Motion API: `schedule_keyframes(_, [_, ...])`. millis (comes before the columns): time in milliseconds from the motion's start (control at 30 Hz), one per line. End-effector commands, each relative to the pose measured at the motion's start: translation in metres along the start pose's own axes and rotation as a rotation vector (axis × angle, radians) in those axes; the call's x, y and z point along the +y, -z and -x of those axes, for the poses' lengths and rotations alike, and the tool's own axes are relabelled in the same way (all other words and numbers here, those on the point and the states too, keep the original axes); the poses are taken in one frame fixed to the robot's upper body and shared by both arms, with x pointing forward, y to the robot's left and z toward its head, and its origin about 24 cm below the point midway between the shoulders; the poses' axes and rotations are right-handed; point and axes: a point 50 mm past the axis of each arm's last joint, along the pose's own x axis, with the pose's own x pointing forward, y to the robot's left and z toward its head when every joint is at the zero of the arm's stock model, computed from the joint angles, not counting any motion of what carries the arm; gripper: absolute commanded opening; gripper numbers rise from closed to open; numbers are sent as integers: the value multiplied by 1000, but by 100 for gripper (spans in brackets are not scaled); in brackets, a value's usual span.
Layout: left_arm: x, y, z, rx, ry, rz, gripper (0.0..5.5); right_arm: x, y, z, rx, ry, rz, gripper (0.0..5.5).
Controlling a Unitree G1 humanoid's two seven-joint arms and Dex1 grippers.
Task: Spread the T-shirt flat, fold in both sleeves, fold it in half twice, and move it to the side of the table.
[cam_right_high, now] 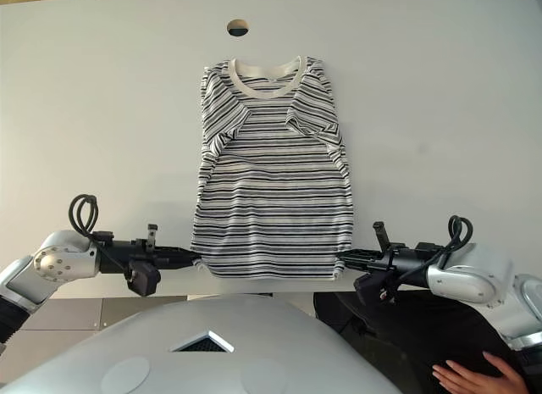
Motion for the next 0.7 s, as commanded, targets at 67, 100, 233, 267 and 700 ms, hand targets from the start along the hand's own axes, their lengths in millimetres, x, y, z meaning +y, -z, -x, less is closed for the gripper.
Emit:
schedule_keyframes(67, [8,6,4,-28,-91,90,14,0,9,0,-41,131,-140,10])
schedule_keyframes(100, [11,9,6,-27,-111,96,14,0,11,0,-53,161,-175,10])
schedule_keyframes(233, [36,17,8,-48,-257,99,14,-16,25,-3,-105,368,-291,10])
schedule_keyframes(267, [50,23,6,-48,-333,92,14,-32,33,-4,-107,500,-310,10])
schedule_keyframes(700, [176,80,-14,182,-775,4,14,-173,101,-38,25,1186,-415,10])
